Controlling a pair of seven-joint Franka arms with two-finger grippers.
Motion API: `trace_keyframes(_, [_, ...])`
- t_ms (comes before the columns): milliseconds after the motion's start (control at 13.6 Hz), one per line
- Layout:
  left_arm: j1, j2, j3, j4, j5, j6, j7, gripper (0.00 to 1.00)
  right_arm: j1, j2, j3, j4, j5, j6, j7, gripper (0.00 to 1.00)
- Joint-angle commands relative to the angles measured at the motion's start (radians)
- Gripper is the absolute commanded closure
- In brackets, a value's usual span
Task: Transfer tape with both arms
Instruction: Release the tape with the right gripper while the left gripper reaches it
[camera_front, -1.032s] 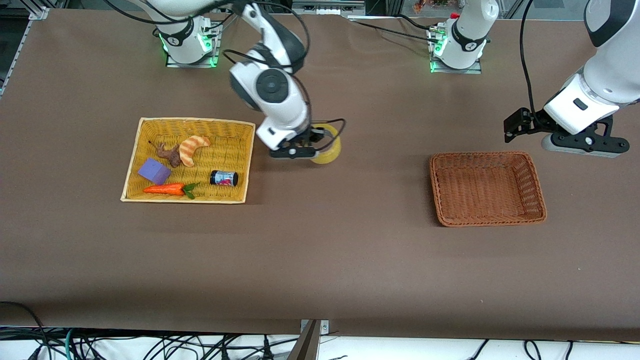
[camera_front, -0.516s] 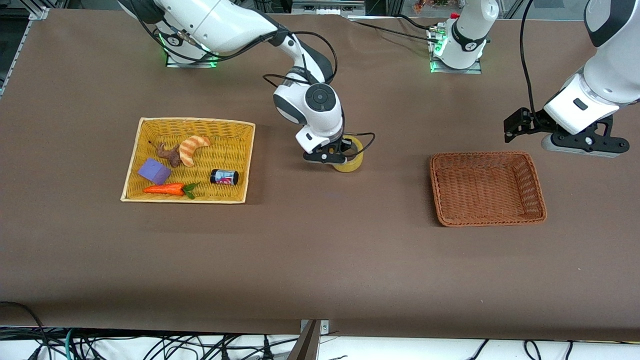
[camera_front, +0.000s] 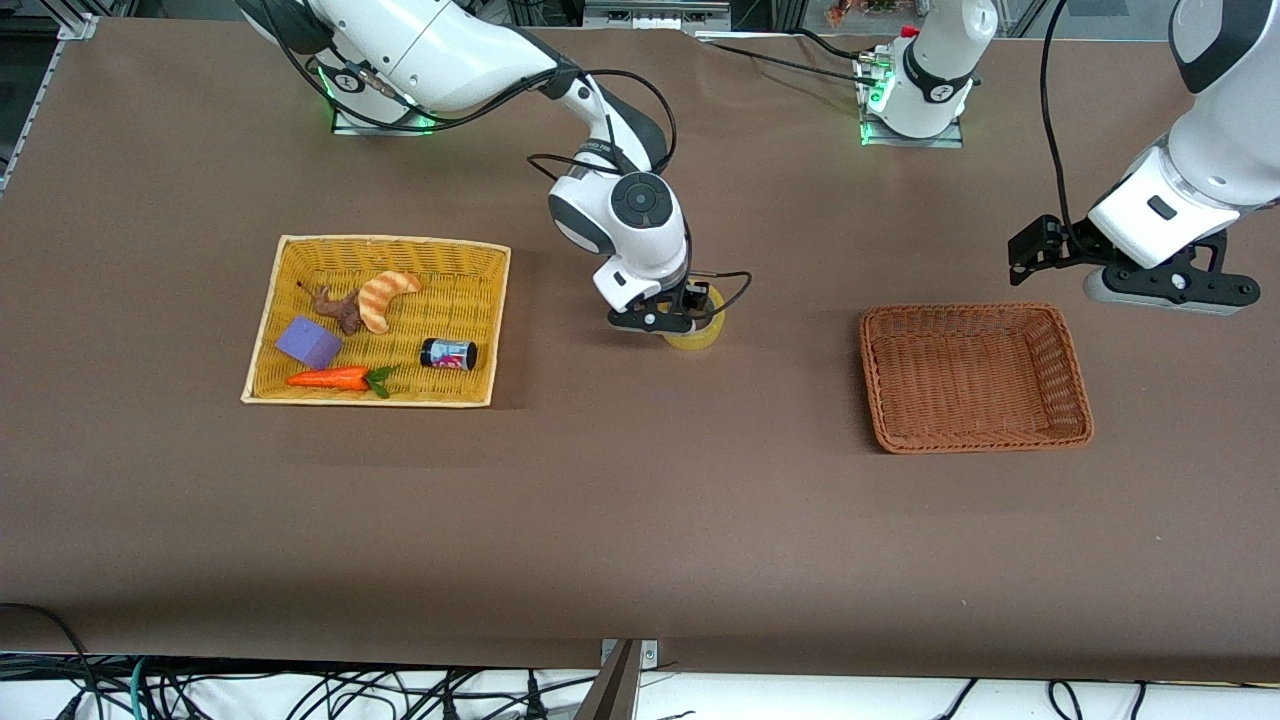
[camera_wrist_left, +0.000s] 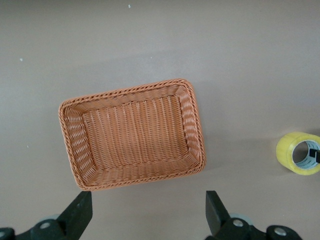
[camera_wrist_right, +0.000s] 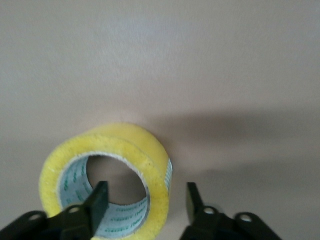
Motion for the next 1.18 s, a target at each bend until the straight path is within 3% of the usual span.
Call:
trace_keyframes(0, [-0.006,0.025,-0.002,0.046,0.027,-0.028,0.049,0.00,-0.014,-0.113,-0.040,-0.006,-0.003,-0.099,-0.013,0.00])
trace_keyframes(147, [-0.020,0.028,-0.018,0.045,0.012,-0.055,0.051,0.00,-0.067,-0.208,-0.046,-0.038,0.020,-0.194,-0.151,0.00])
trace_keyframes(295, [-0.029,0.040,-0.068,0.045,0.012,-0.095,0.053,0.00,-0.133,-0.315,-0.048,-0.072,0.110,-0.285,-0.305,0.00])
trace_keyframes(663, [-0.035,0.155,-0.289,0.046,0.012,-0.069,0.034,0.00,-0.313,-0.550,-0.058,-0.123,0.204,-0.564,-0.672,0.00])
trace_keyframes(884, [-0.037,0.273,-0.376,0.045,0.011,0.055,0.034,0.00,-0.393,-0.682,-0.126,-0.172,0.245,-0.626,-0.948,0.00])
trace_keyframes(1105, [-0.083,0.438,-0.407,0.043,0.013,0.229,0.034,0.00,-0.397,-0.745,-0.273,-0.172,0.271,-0.680,-1.152,0.00])
